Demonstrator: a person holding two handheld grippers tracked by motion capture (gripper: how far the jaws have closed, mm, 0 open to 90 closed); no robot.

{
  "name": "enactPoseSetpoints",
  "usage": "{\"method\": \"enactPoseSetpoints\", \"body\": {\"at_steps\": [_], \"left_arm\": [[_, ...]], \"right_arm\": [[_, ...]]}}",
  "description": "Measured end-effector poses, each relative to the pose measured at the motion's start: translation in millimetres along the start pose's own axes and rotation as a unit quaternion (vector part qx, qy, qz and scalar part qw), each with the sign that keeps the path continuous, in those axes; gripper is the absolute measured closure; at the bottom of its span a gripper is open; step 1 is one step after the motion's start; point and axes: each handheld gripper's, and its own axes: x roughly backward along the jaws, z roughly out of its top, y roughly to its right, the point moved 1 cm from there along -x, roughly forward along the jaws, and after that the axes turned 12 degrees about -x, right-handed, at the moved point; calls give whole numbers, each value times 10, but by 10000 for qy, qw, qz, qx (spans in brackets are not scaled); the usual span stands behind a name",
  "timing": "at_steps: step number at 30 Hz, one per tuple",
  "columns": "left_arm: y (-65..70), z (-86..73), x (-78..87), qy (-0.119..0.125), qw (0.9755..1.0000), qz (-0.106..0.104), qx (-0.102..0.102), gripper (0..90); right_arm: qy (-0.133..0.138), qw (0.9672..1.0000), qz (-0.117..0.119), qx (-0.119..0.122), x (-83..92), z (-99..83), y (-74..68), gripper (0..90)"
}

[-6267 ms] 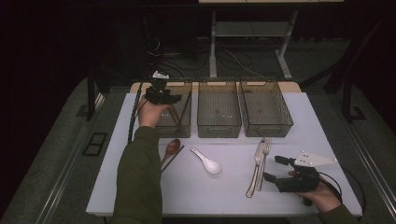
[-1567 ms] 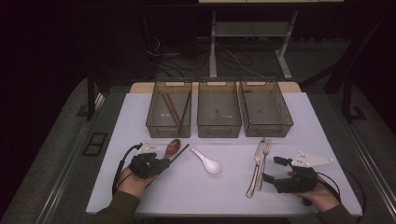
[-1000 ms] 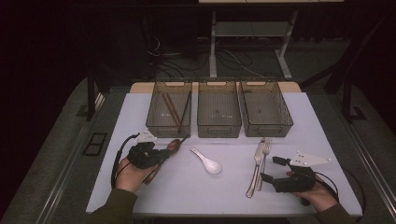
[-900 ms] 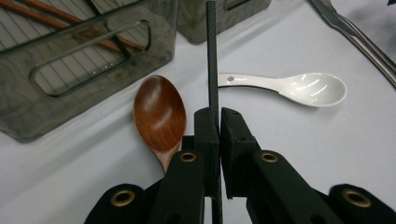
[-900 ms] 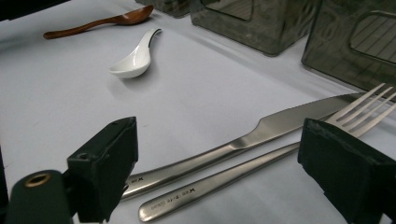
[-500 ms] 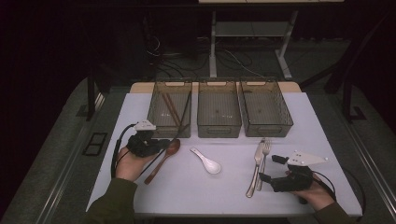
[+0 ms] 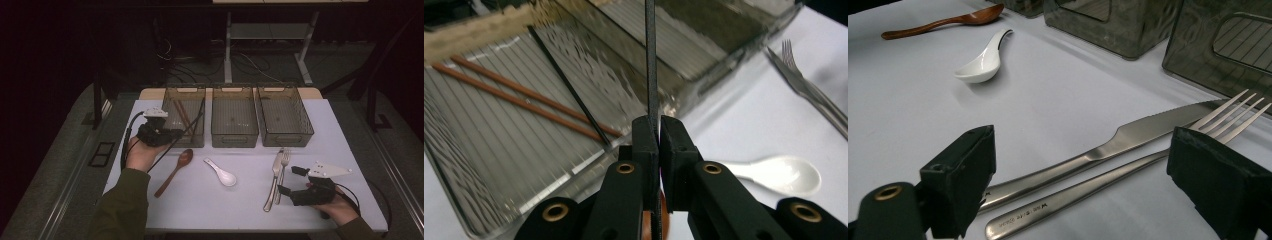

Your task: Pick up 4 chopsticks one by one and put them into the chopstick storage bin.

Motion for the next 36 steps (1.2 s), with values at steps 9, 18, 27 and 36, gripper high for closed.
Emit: {"method": "enactPoseSetpoints", "body": {"at_steps": [9, 18, 27, 36], "left_arm": [[-279, 236, -101, 60, 9999, 126, 66, 858], [-524, 505, -252, -136, 9990, 421, -50, 857], [-775, 635, -427, -2, 9982, 588, 106, 857], [-884, 645, -611, 89, 9971, 745, 131, 857]], "right_arm": [[36, 10000, 24, 2, 16, 7, -1, 125], [53, 10000, 53, 31, 40, 8, -7, 125], [41, 10000, 76, 37, 47, 5, -15, 125], [76, 9999, 117, 28, 71, 5, -19, 125]]}}
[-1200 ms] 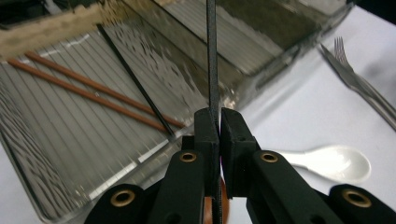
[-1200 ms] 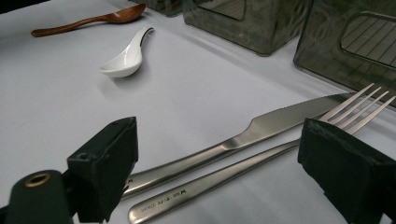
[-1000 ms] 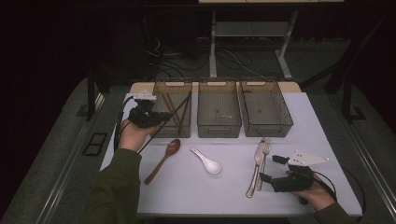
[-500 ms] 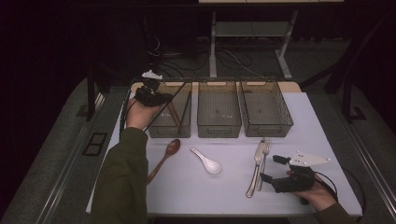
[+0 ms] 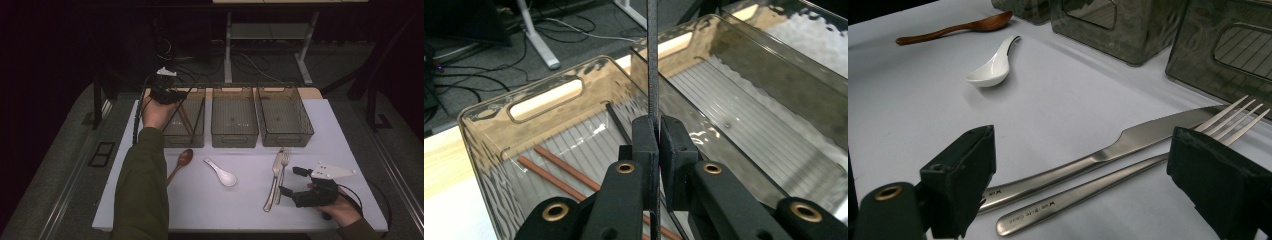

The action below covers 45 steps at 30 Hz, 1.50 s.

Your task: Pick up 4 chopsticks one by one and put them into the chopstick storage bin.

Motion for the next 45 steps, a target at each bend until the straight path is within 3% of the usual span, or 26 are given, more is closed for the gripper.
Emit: {"method": "enactPoseSetpoints", "body": {"at_steps": [7, 9, 12, 14, 18, 29, 34, 41, 45], "left_arm": [[-4, -137, -168, -309, 9995, -13, 13, 856], [6, -188, -203, -397, 9992, 46, -35, 856], [0, -277, -240, -501, 9984, 223, 113, 848], [-10, -321, -240, -499, 9980, 325, 188, 742], [9, -339, -225, -510, 9980, 365, 111, 648], [168, -261, -31, -93, 9999, 46, -47, 487], [279, -258, 100, -45, 9997, -70, -243, 452], [397, -281, 273, 149, 9993, -284, -184, 399], [470, -292, 374, 162, 9988, -310, -348, 385]], "right_arm": [[-6, 10000, 8, -5, 2, 0, 19, 125], [-12, 10000, 7, -5, 2, -1, 19, 125], [-23, 10000, 18, 11, 3, -3, 11, 125], [-24, 10000, 20, 12, 3, -5, 5, 125], [-21, 10000, 11, 8, 2, -3, 8, 125], [-32, 10000, -19, 11, -7, -3, 8, 125], [-53, 10000, -36, 29, -12, -6, 5, 125], [-68, 10000, -66, 24, -19, -8, 6, 125], [-84, 9999, -71, 19, -25, -11, 7, 125]]}}
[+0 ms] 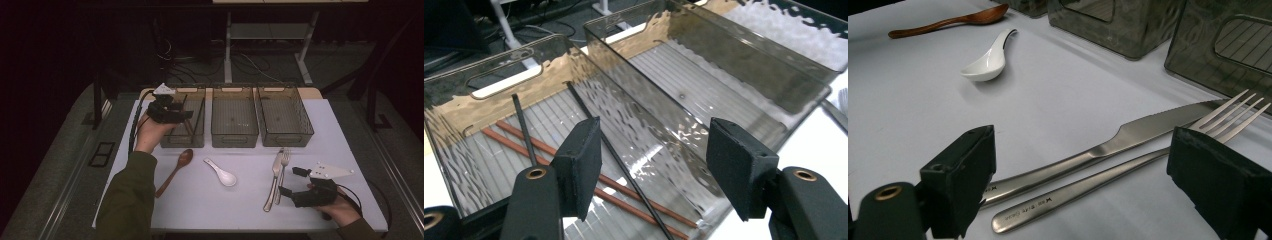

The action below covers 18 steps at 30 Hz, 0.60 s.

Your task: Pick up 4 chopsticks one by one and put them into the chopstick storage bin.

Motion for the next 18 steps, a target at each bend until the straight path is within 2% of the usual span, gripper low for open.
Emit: {"method": "enactPoseSetpoints", "body": {"at_steps": [5, 7, 9, 13, 18], "left_arm": [[125, -44, 60, 107, 9999, -42, -19, 362], [165, -70, 85, 50, 9999, -97, -89, 356], [219, -100, 94, 142, 9997, -196, -37, 343], [331, -172, 121, 184, 9991, -352, -167, 307], [474, -270, 159, 212, 9985, -429, -269, 288]], "right_arm": [[-2, 10000, -6, 14, -2, -1, -3, 125], [-1, 10000, -6, 17, -1, -1, -3, 125], [0, 10000, -3, 17, -1, -1, -3, 125], [-11, 10000, -11, 17, -4, -1, -2, 125], [-15, 10000, -18, 16, -5, -2, -3, 125]]}}
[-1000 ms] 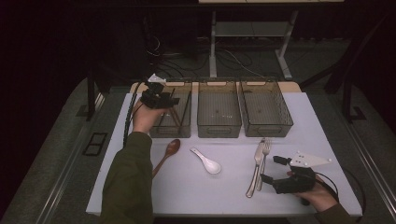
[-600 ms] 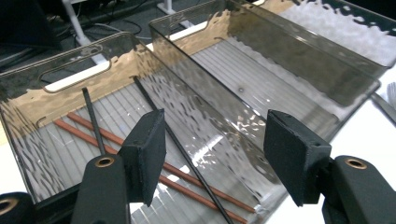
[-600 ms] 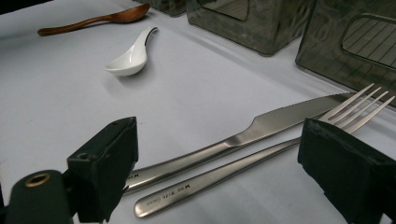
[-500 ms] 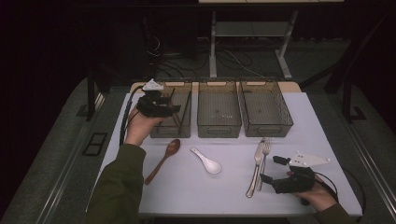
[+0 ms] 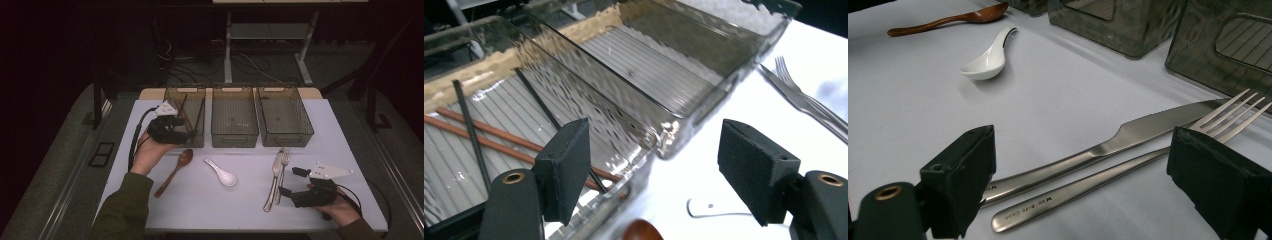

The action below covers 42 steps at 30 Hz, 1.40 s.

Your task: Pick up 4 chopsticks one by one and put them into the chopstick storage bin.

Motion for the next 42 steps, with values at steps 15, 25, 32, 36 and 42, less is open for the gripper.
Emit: {"method": "enactPoseSetpoints", "body": {"at_steps": [15, 25, 32, 36, 42], "left_arm": [[437, -207, 107, 142, 9996, -155, -162, 249], [646, -434, 89, 45, 9996, -266, -116, 251], [762, -596, 133, -108, 9994, -271, -167, 325], [778, -710, 181, -148, 9993, -329, -59, 450], [782, -876, 237, -360, 9982, -465, 104, 661]], "right_arm": [[-14, 10000, -26, -10, -4, -3, -3, 125], [12, 10000, -28, -15, -3, -3, -3, 125], [3, 10000, -14, 7, -1, -2, -10, 125], [10, 10000, -19, 17, 2, -3, -12, 125], [17, 10000, -35, 22, 3, 0, -9, 125]]}}
